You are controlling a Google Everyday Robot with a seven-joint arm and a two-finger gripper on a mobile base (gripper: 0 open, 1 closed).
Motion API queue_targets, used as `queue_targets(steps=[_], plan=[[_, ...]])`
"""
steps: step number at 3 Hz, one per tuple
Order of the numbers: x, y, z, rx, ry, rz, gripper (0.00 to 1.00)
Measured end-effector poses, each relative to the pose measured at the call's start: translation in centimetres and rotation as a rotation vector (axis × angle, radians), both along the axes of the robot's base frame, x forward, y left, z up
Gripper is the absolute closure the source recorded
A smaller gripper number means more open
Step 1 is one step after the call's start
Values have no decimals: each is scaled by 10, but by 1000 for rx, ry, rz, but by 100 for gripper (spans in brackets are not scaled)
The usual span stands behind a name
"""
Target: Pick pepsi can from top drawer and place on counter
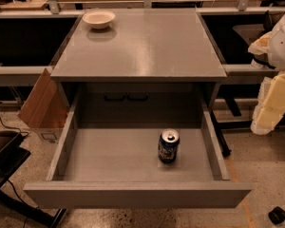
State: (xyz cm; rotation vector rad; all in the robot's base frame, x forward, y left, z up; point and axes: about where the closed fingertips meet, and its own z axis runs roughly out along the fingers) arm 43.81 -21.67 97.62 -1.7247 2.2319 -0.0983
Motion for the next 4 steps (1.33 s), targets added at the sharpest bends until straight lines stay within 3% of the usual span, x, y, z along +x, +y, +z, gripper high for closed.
queue_targets(steps=[1, 2, 3, 4], plan=[[1, 1, -2, 9, -2, 2, 0], [12, 12, -27, 146, -34, 29, 0], [27, 31, -106, 360, -20, 98, 0], [72, 101, -172, 734, -105, 202, 0]])
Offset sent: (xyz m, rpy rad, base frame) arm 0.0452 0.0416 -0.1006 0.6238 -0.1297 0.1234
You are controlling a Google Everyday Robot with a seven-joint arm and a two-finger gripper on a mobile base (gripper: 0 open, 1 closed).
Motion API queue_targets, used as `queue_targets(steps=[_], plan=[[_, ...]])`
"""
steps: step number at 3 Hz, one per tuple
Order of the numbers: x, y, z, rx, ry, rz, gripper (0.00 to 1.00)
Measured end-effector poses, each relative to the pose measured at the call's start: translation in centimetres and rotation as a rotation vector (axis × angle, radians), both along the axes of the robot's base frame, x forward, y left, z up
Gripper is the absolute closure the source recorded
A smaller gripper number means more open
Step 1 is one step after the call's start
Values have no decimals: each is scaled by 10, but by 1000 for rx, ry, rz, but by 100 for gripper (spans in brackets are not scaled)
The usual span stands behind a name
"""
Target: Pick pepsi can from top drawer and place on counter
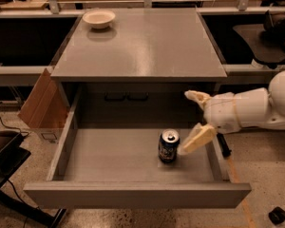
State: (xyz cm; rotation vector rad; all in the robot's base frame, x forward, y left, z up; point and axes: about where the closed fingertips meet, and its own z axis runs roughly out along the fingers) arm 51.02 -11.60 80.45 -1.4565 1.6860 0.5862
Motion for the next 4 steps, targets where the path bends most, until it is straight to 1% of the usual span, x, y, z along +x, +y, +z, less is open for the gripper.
queue_targets(steps=[1, 2, 3, 4], plan=[[26, 44, -20, 216, -48, 35, 0], [27, 52, -31, 244, -40, 51, 0], [37, 47, -47, 213, -32, 31, 0], [47, 27, -61, 200, -24, 5, 0]])
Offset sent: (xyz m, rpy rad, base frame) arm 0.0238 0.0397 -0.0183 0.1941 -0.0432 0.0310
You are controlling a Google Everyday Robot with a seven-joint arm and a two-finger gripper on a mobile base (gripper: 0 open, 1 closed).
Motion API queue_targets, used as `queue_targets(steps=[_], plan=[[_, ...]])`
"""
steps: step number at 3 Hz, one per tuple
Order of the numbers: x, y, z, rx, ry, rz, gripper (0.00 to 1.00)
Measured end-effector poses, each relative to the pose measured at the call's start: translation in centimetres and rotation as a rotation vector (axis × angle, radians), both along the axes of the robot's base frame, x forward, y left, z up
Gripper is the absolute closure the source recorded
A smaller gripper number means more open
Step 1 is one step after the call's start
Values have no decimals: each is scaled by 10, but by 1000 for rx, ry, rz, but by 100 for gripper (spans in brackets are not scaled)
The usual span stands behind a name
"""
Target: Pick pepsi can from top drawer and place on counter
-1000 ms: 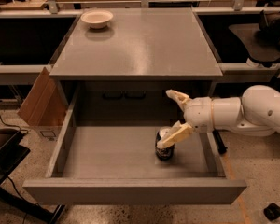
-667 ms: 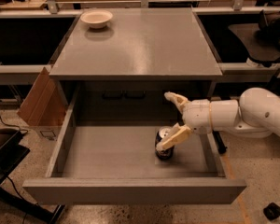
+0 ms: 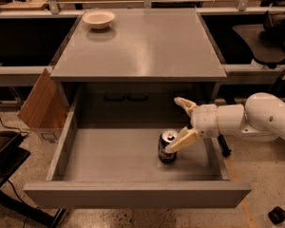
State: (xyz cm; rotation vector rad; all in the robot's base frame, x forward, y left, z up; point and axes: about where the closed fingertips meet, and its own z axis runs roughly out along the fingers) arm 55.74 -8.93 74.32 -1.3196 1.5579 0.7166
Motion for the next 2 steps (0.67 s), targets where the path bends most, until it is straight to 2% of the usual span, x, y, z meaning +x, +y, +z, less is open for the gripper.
queue_targets(steps=[1, 2], plan=[[3, -19, -17, -15, 17, 2, 0], [-1, -17, -33, -18, 36, 27, 0]])
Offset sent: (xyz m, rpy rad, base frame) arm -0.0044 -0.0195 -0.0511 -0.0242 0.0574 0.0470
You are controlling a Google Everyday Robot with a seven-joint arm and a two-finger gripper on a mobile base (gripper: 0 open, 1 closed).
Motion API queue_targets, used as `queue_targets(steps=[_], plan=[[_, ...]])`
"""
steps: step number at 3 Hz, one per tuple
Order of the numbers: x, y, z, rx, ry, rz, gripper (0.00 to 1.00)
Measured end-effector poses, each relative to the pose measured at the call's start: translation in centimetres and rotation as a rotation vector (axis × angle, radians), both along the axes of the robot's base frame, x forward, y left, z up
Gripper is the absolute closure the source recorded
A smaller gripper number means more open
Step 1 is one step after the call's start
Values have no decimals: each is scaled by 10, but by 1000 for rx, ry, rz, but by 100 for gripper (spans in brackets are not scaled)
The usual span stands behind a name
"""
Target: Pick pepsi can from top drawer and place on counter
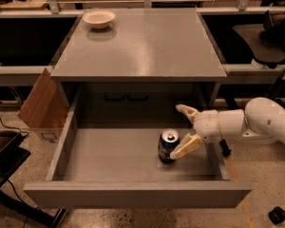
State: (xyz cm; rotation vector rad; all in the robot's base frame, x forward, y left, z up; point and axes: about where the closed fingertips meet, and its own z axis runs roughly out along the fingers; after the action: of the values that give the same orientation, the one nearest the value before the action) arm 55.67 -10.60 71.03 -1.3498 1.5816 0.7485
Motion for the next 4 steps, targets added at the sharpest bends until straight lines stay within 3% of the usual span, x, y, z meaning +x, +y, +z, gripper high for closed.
queue_targets(steps=[2, 3, 4], plan=[[-18, 21, -60, 26, 97, 54, 26], [-23, 33, -76, 82, 129, 42, 49], [-21, 49, -49, 122, 121, 17, 73]])
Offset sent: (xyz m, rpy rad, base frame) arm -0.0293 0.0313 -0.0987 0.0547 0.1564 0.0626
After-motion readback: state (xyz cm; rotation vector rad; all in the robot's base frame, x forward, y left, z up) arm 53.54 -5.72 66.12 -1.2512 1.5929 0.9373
